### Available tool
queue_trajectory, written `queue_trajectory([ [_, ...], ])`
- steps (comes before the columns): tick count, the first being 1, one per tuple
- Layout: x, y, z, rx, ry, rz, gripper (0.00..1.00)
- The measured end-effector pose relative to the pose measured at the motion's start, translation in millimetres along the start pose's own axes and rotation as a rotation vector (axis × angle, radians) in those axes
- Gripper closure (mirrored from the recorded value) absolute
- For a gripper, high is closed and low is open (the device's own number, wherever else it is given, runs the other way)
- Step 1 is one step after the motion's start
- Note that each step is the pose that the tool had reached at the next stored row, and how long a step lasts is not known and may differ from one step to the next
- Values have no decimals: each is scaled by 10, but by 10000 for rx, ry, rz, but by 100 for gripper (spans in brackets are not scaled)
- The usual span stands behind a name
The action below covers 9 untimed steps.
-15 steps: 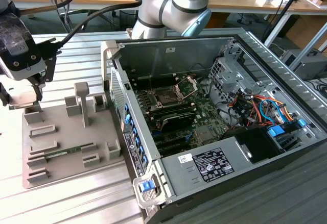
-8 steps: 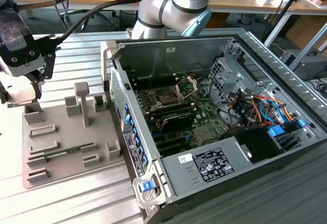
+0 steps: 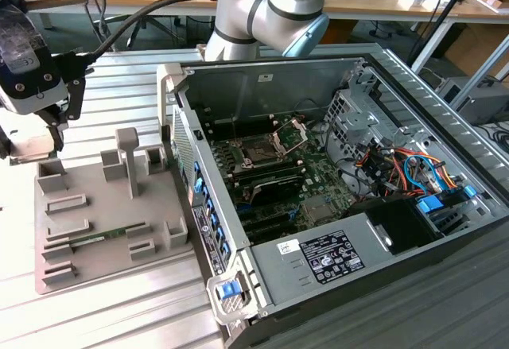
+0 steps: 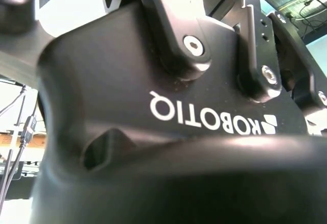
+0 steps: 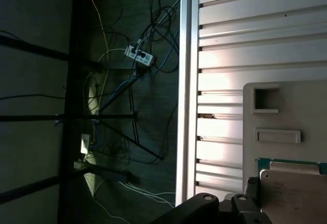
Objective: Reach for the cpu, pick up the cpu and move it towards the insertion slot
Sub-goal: 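Pick up the cpu and move it towards the insertion slot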
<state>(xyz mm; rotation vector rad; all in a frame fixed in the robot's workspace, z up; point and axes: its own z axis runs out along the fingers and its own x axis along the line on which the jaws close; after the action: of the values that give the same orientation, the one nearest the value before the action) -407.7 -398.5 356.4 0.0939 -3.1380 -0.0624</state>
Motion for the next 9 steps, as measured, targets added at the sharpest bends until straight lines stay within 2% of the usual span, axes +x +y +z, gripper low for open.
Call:
queue_trajectory([
  [9,0,3,-70,0,0,0,45],
])
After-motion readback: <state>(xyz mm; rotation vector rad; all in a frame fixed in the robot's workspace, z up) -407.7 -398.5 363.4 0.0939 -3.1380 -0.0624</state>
